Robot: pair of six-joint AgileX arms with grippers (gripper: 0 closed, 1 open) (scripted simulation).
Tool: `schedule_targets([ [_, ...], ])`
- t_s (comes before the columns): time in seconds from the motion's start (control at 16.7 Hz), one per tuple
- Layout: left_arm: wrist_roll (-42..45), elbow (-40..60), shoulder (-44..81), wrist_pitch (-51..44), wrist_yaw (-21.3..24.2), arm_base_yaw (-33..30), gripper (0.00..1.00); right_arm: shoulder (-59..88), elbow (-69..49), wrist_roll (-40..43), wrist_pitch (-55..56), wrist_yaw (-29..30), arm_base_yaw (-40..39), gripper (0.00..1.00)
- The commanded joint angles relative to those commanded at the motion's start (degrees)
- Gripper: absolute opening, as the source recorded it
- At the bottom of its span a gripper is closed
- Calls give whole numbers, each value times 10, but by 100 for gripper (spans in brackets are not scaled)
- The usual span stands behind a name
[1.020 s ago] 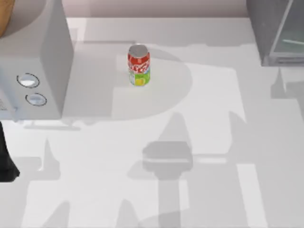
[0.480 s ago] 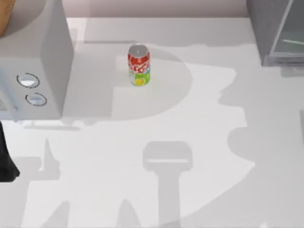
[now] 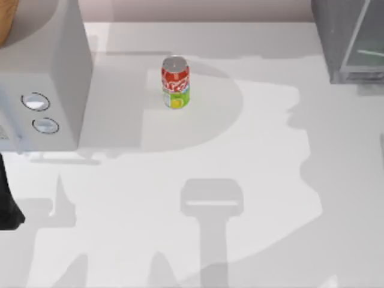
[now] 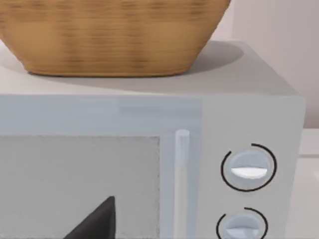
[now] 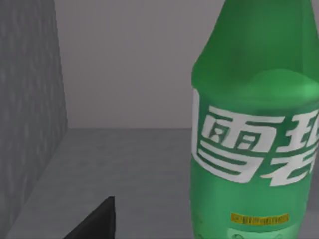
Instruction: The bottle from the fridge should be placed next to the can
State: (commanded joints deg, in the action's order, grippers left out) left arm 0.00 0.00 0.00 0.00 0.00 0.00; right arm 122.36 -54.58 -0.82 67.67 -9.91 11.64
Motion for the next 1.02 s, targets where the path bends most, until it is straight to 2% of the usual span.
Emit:
schedule_targets([
  [0.18,0,0,0,0,0,0,100,11,-22,0,-9,2,0,100],
  [0.6,0,0,0,0,0,0,100,78,-154,1,-73,13,-9,100],
  [0.9,0,0,0,0,0,0,100,86,-170,1,-81,14,-11,100],
  [1.02,0,0,0,0,0,0,100,86,-170,1,-81,14,-11,85],
])
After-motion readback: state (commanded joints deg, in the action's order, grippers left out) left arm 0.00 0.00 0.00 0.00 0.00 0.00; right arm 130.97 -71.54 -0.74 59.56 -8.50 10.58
